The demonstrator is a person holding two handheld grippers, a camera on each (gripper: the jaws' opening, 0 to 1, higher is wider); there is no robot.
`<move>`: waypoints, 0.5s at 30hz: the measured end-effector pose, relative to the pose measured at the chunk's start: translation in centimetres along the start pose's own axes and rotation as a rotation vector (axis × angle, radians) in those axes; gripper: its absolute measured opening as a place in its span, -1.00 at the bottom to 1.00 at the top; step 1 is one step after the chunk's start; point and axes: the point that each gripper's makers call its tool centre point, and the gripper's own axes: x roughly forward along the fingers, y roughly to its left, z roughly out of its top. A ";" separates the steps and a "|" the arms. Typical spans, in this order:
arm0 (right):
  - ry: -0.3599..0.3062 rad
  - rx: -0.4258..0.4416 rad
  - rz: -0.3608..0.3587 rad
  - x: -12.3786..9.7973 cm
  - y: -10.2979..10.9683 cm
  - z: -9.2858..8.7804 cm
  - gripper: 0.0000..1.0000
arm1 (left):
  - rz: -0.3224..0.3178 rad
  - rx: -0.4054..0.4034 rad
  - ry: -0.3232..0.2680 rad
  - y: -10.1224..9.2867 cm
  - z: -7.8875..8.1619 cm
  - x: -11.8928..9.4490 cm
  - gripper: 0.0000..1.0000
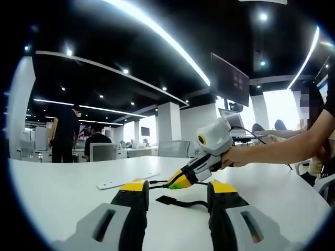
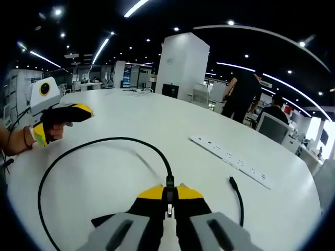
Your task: Find the charging cable on the desk, coil it up and secure with Velcro.
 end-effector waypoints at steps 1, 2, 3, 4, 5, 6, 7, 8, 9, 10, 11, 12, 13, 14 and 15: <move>-0.002 0.000 -0.002 -0.1 0.1 0.0 -0.84 | 0.000 0.000 0.000 0.0 0.0 0.0 -0.10; -0.004 0.002 -0.004 -0.3 0.1 -0.1 -0.84 | 0.000 0.000 0.000 0.0 0.0 0.0 -0.10; -0.009 0.007 -0.006 -0.5 0.2 -0.1 -0.84 | 0.000 -0.001 0.001 0.0 0.0 0.0 -0.10; -0.012 0.009 -0.007 -0.6 0.3 -0.2 -0.84 | 0.000 0.002 0.002 0.0 0.0 0.0 -0.10; -0.013 0.011 -0.008 -0.7 0.3 -0.2 -0.84 | 0.000 0.003 0.002 -0.1 0.0 0.0 -0.10; -0.014 0.013 -0.009 -0.8 0.4 -0.3 -0.84 | -0.002 0.002 0.003 -0.1 -0.1 0.0 -0.10; -0.016 0.014 -0.010 -1.0 0.4 -0.4 -0.84 | -0.002 0.002 0.003 -0.1 -0.1 0.0 -0.10; -0.016 0.016 -0.009 -1.1 0.5 -0.5 -0.84 | -0.002 0.003 0.004 -0.1 -0.1 0.0 -0.10; -0.014 0.017 -0.010 -1.1 0.6 -0.6 -0.84 | -0.002 0.005 0.005 -0.1 -0.1 0.0 -0.10; -0.014 0.017 -0.011 -1.3 0.6 -0.7 -0.84 | -0.002 0.005 0.004 -0.1 -0.1 0.0 -0.10; -0.012 0.017 -0.012 -1.4 0.6 -0.8 -0.84 | -0.002 0.005 0.004 -0.1 -0.1 0.0 -0.10; -0.013 0.018 -0.013 -1.5 0.6 -0.9 -0.84 | -0.002 0.006 0.005 -0.1 -0.1 0.0 -0.10; -0.015 0.020 -0.014 -1.7 0.6 -0.9 -0.84 | -0.001 0.007 0.005 -0.1 -0.1 0.0 -0.10; -0.016 0.022 -0.015 -1.8 0.6 -0.9 -0.84 | 0.000 0.006 0.004 0.0 -0.1 0.0 -0.10; -0.017 0.022 -0.016 -1.9 0.6 -1.0 -0.84 | 0.000 0.006 0.005 0.0 -0.1 0.0 -0.10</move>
